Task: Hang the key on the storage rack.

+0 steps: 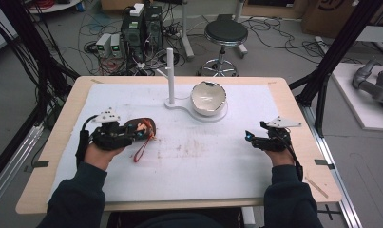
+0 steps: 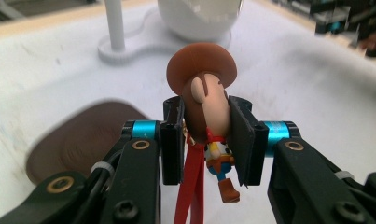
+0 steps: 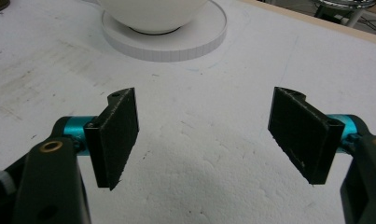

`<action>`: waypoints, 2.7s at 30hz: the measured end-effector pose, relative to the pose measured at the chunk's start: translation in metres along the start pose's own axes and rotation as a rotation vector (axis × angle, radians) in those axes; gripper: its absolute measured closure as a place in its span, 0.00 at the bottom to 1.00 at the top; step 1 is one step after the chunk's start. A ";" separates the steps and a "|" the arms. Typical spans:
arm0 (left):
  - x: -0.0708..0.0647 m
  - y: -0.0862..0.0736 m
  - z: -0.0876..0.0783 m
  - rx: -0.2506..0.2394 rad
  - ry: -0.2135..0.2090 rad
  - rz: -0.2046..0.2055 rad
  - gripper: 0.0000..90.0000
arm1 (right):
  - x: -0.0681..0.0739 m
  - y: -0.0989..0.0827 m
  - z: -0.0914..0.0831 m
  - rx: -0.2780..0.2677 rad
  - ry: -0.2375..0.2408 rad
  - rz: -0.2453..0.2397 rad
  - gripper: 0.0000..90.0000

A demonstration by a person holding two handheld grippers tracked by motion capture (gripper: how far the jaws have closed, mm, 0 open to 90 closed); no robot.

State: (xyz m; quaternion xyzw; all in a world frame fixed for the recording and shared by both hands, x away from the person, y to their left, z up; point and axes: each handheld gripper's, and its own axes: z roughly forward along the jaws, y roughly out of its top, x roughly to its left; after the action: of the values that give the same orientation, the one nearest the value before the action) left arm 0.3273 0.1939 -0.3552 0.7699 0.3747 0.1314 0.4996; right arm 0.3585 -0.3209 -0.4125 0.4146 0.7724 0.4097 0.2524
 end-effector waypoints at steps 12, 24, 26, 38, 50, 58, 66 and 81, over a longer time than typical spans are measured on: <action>0.009 0.070 -0.001 -0.165 0.007 0.045 0.75 | -0.002 0.000 -0.001 -0.009 0.000 0.004 0.28; 0.026 0.127 0.020 -0.211 -0.006 0.048 0.75 | -0.003 -0.001 -0.001 -0.009 0.007 0.004 0.28; 0.030 0.132 0.025 -0.216 -0.019 0.043 0.75 | -0.003 -0.001 0.000 -0.011 0.007 0.005 0.28; 0.037 0.149 0.052 -0.182 0.011 0.029 0.75 | -0.006 -0.003 -0.001 -0.009 0.011 0.011 0.28; 0.042 0.155 0.062 -0.188 0.040 0.010 0.75 | -0.008 -0.005 -0.002 -0.009 0.012 0.013 0.28; 0.050 0.153 0.065 -0.189 0.071 -0.023 0.76 | -0.007 -0.005 -0.003 -0.009 0.014 0.015 0.28; 0.056 0.148 0.069 -0.174 0.097 -0.026 0.76 | -0.008 -0.005 -0.003 -0.009 0.013 0.013 0.28; 0.072 0.094 0.078 -0.132 0.144 -0.089 0.61 | -0.007 -0.005 -0.003 -0.007 0.013 0.010 0.28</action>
State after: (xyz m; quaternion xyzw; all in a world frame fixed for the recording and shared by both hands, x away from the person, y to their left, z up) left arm 0.4636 0.1713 -0.3222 0.7064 0.4340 0.1882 0.5265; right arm 0.3577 -0.3301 -0.4145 0.4148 0.7705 0.4164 0.2469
